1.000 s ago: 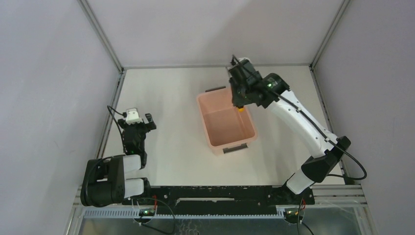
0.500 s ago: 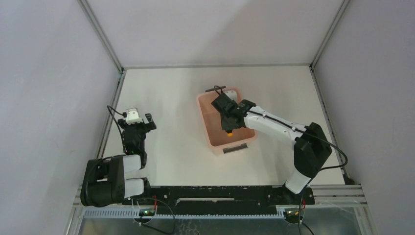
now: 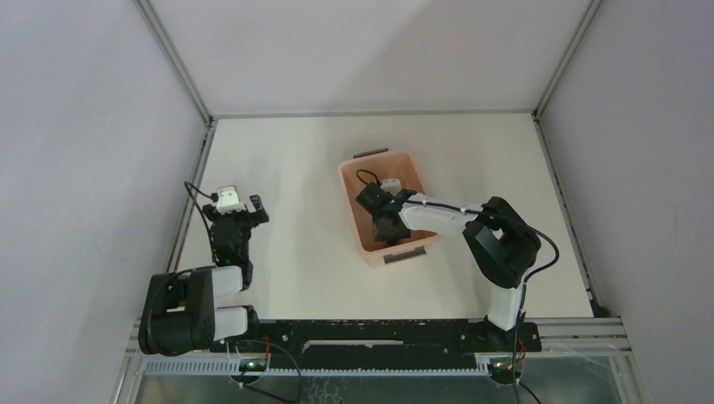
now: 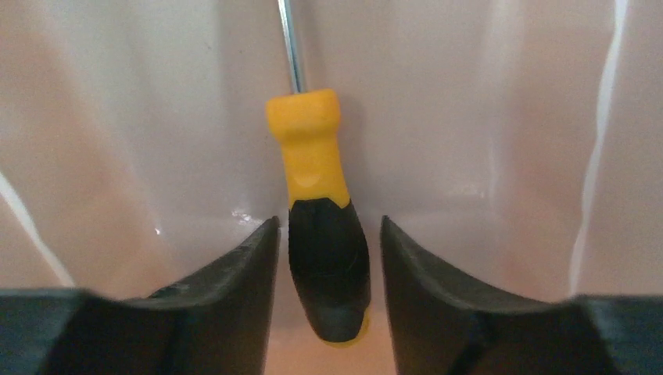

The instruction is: Put the screwdriver in the bin

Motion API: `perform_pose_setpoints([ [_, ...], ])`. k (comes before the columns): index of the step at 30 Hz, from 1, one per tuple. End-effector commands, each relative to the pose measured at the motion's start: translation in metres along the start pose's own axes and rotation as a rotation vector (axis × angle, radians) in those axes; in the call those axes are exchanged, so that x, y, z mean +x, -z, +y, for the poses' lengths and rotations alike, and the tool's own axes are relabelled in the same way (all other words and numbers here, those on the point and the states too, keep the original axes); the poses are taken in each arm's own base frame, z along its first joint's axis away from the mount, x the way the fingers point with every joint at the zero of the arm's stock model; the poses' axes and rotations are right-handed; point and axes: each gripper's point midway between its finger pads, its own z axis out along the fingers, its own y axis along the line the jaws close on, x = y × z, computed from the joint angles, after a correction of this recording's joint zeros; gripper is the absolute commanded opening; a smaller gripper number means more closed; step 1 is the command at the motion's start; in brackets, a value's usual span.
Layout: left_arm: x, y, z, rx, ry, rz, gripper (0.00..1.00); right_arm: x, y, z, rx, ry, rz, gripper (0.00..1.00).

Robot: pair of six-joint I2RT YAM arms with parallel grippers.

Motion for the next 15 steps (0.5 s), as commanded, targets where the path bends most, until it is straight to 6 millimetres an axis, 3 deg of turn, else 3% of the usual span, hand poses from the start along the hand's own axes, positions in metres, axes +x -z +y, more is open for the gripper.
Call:
perform_pose_setpoints([
  [1,-0.028,-0.009,-0.002,-0.002,-0.006,-0.08,1.0,-0.016,0.01,0.011,-0.041,-0.021,-0.068,0.67],
  [5,-0.028,-0.009,-0.002,-0.002,-0.006,-0.08,1.0,-0.029,0.035,0.009,-0.08,-0.013,-0.115,0.98],
  [15,-0.027,-0.008,-0.002,-0.002,-0.007,-0.079,1.0,-0.1,0.154,-0.013,-0.137,0.007,-0.367,1.0],
])
